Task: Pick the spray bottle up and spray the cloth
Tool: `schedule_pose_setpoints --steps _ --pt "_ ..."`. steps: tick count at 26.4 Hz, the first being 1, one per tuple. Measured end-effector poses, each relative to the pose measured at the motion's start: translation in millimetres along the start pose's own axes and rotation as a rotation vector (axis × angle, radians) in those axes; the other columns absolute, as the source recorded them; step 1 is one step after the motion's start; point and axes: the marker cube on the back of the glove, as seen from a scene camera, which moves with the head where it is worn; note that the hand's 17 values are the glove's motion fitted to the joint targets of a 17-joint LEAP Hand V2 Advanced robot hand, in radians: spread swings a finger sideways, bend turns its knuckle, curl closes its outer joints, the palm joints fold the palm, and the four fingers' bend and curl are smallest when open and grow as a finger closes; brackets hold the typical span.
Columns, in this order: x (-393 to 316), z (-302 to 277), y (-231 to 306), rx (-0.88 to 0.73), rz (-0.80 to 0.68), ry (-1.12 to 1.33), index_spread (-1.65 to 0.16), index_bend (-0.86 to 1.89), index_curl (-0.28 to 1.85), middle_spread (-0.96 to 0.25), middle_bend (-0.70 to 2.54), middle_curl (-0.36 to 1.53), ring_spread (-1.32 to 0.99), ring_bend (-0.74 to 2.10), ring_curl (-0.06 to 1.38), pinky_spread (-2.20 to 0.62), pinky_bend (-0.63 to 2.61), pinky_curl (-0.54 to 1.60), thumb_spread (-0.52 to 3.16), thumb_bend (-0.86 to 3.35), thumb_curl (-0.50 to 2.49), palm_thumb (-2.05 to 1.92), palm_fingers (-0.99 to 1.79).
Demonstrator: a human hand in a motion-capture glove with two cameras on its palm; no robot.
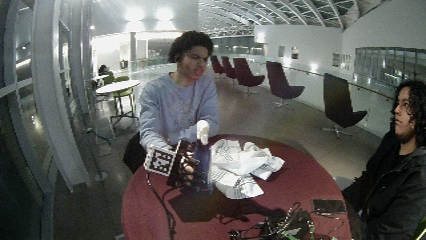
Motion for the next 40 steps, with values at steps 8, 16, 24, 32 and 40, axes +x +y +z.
schedule_pose_setpoints --steps 8,16,24,32,40 --pt "-54.4 12.6 38.6 -0.515 0.065 -0.281 -0.38 -0.03 -0.01 -0.04 0.45 0.43 0.06 0.76 0.41 0.29 0.69 0.4 0.9 0.0 0.42 0.8 0.46" --pt "-72.2 23.0 77.0 -0.763 0.255 -0.308 -0.39 -0.02 -0.01 -0.03 0.49 0.43 0.07 0.8 0.41 0.29 0.73 0.41 0.9 -0.02 0.45 0.81 0.45" --pt "-77.6 19.8 94.1 -0.844 0.387 -0.285 -0.4 -0.02 -0.01 -0.03 0.51 0.44 0.07 0.83 0.41 0.28 0.76 0.4 0.9 -0.03 0.47 0.8 0.43" --pt "-80.8 13.3 106.3 -0.852 0.444 -0.245 -0.4 -0.01 -0.01 -0.02 0.52 0.44 0.08 0.85 0.41 0.28 0.79 0.4 0.91 -0.03 0.48 0.8 0.42" --pt "-84.9 13.0 118.9 -0.873 0.448 -0.236 -0.39 -0.01 -0.01 -0.01 0.54 0.44 0.08 0.87 0.41 0.28 0.8 0.39 0.92 -0.03 0.49 0.79 0.43"
